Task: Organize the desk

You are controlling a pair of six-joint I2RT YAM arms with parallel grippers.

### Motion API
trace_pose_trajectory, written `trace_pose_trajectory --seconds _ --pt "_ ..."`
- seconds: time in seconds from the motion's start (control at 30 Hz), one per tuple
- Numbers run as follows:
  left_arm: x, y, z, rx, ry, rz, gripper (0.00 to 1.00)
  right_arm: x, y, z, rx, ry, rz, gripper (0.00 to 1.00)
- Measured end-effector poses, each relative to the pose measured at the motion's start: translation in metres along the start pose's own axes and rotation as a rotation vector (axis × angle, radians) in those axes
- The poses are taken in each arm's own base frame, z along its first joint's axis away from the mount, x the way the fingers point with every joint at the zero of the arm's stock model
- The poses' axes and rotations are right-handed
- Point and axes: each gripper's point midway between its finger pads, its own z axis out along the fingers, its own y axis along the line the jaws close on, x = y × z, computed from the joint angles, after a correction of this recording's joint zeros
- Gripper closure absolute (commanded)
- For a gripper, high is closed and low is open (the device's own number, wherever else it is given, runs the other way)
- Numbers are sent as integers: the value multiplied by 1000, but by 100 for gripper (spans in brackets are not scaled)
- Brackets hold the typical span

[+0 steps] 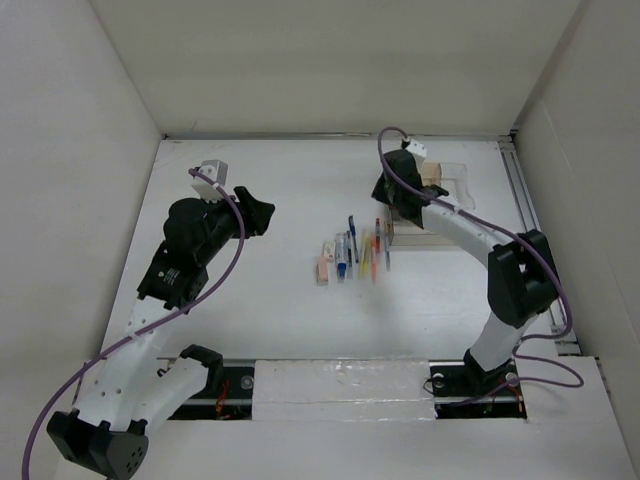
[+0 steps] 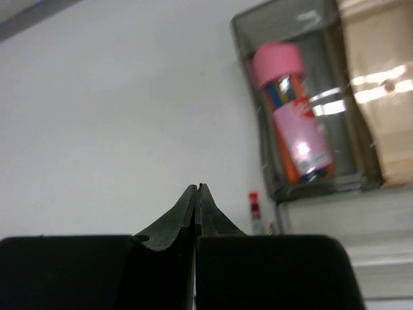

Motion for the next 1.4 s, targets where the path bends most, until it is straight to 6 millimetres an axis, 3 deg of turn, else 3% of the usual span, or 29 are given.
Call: trace_pose_trajectory --seconds 0.1,0.13,0.17,0.2,0.23,0.27,0.37,0.47,0.67,0.93,1.13,1.33,1.4 --pt "1 0 1 -1 2 0 50 37 26 -23 -93 50 -16 99" --pt "0 0 1 -2 2 0 50 54 35 -32 -120 75 -32 95" --pt "0 1 1 -3 1 -1 50 72 42 -40 -144 102 -51 74" --pt "0 1 1 -3 1 -1 50 89 47 -47 -160 130 -72 74" --pt "0 1 1 -8 -1 -2 50 99 52 -52 -175 145 -74 60" --pt "0 2 1 -11 -3 -3 50 122 57 -62 -192 181 -107 55" --pt "-2 5 0 -30 -14 -9 51 162 56 -77 -203 244 -149 49" --pt "-4 6 -1 -41 -22 -12 51 183 44 -79 -172 276 -169 49" --pt "-4 6 -1 -41 -24 -13 51 191 33 -66 -113 270 -174 50" --pt "-4 6 -1 -41 -24 -13 51 200 36 -43 -68 261 -193 58" --pt "-4 6 -1 -40 -23 -13 51 200 38 -42 -69 256 -190 74" --pt "-4 6 -1 -37 -22 -13 51 197 37 -45 -69 255 -189 75" --pt "-4 6 -1 -36 -22 -13 51 187 38 -51 -80 245 -177 79"
